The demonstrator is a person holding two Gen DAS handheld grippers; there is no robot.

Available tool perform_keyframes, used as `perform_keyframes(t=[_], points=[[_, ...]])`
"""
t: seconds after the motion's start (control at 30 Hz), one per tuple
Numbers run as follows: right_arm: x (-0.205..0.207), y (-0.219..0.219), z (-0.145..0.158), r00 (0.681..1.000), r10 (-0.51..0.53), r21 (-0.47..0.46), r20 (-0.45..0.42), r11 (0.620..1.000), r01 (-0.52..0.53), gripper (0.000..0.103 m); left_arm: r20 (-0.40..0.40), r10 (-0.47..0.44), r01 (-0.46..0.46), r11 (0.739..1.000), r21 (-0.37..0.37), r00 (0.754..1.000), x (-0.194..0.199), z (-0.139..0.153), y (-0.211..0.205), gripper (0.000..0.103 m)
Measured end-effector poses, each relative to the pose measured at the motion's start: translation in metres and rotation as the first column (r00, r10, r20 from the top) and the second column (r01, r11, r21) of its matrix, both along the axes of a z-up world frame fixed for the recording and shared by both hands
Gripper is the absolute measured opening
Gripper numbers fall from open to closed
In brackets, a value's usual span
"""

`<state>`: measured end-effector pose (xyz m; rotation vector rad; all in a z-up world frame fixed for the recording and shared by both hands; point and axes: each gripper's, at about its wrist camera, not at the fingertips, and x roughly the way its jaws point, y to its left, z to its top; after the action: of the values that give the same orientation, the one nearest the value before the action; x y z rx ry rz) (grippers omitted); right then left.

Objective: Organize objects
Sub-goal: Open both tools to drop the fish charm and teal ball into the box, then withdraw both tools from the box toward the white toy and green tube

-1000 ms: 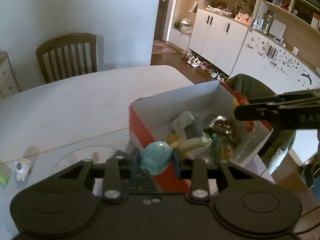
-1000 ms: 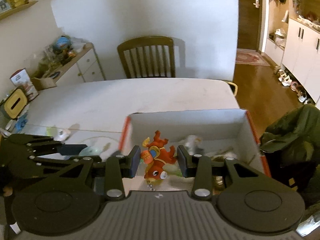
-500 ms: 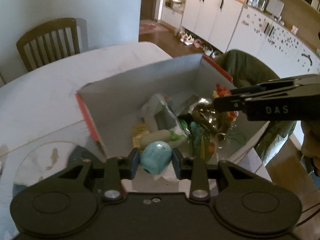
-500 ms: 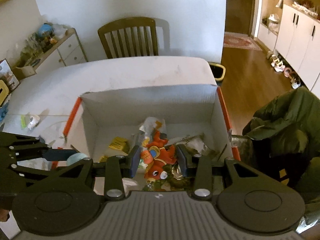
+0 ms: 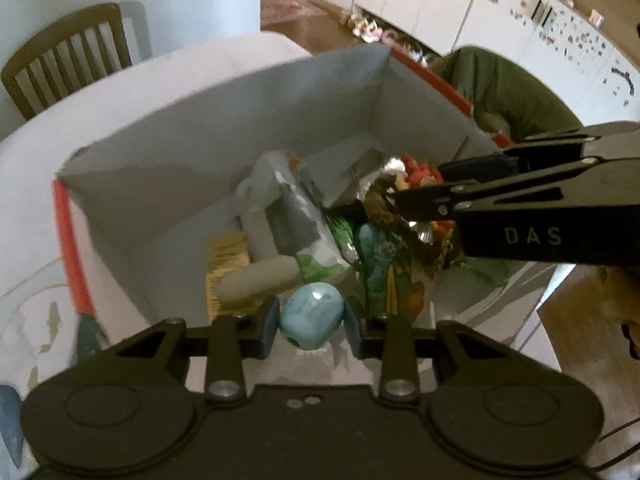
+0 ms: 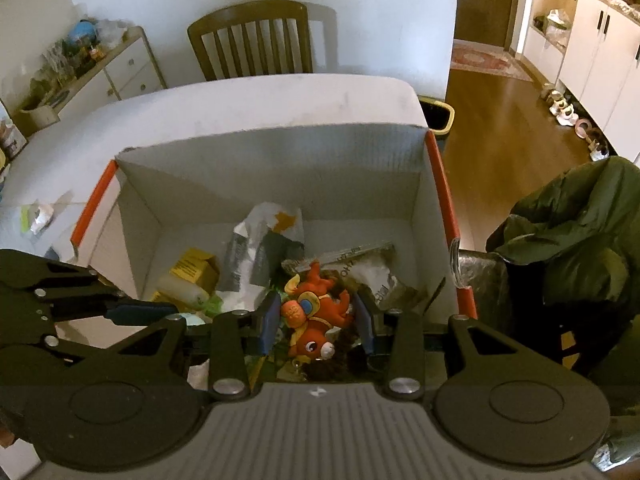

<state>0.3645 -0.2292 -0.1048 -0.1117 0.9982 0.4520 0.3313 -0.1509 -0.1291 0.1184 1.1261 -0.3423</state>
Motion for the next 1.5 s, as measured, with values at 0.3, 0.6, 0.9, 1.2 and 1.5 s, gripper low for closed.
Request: perform_keyframes(t=[0.3,0.6,0.9,1.2,1.5], points=[[0.006,-0.005,-0.009,1.0,0.013,0.007,-0.02,1.0,-0.013,0.039,-0.054,-0.015,0.017,0.999,0.04,0.998,0.013,-0.014,-0.012,0.031],[0.007,-0.006,-0.008,0.999,0.02,0.01,-0.035,1.0,-0.019,0.041,-0.068,-0.005,0.007,0.999,0.032,0.998,0.015,-0.017,-0.012,0.036],[-0.003,-0.005,0.003,0.999,0.04,0.024,-0.015,0.999,-0.039,0.052,-0.04,0.012,-0.013,1.0,-0.007,0.999,0.006,-0.008,-0.004,0.047],[-0.019,-0.004,0.026,0.999,0.031,0.05,0.025,0.998,-0.032,0.055,0.023,0.032,-0.03,0.997,-0.067,0.999,-0.013,0.015,0.01,0.053],[-0.048,0.005,0.053,0.997,0.023,0.096,0.069,0.995,-0.03,0.058,0.127,0.039,-0.025,0.994,-0.108,0.991,-0.044,0.046,0.032,0.065]])
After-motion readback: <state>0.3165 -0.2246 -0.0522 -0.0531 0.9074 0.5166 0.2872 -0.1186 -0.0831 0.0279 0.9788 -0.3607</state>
